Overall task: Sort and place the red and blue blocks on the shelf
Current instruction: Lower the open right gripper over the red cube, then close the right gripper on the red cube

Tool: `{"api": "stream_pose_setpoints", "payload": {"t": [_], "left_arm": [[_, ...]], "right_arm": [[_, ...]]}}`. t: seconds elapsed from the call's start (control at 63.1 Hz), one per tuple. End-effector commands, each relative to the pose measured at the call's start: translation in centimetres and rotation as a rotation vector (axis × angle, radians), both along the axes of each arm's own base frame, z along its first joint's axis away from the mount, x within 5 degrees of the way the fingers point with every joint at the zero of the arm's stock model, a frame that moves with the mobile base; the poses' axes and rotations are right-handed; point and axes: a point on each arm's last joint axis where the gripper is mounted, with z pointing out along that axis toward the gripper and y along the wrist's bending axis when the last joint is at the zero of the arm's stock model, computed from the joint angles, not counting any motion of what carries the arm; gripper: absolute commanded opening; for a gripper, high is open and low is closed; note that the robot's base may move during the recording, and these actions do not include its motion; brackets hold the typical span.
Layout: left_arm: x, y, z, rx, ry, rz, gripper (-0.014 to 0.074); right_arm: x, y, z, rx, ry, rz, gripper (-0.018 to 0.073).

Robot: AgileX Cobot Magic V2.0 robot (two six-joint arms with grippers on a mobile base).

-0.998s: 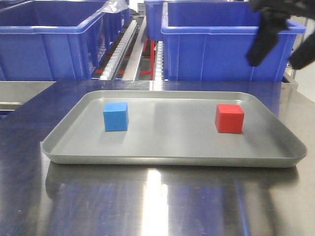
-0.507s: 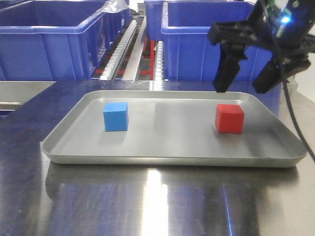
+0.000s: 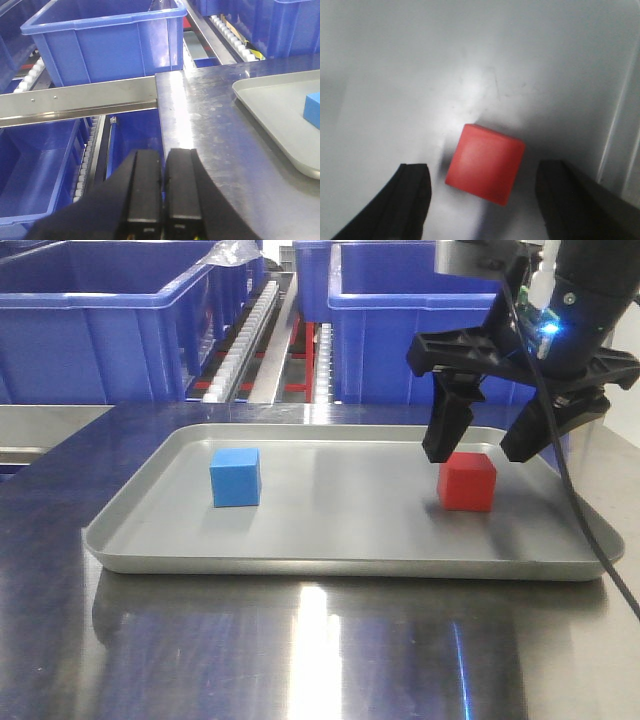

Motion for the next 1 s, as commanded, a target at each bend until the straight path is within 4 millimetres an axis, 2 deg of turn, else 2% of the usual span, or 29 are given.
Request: {"api": "stream_pose_setpoints", "payload": {"t": [0.0,0.428,0.982], "left_arm": [[0.0,-0.2,-0.1,-0.021,-0.073,-0.018,0.0125],[0.0,-0.2,-0.1,-0.021,-0.073,-0.018,0.0125],[0.0,-0.2,-0.1,-0.021,-0.073,-0.018,0.0125]], "right_arm": [[0.6,0.2,2.5,0.051,-0.112,-0.008,0.0538],[1.3,1.5,1.4,0.037,-0.071,0.018,0.0538],[1.2,1.3,0.8,-0.009,-0.034,0.037,0.0538]]}}
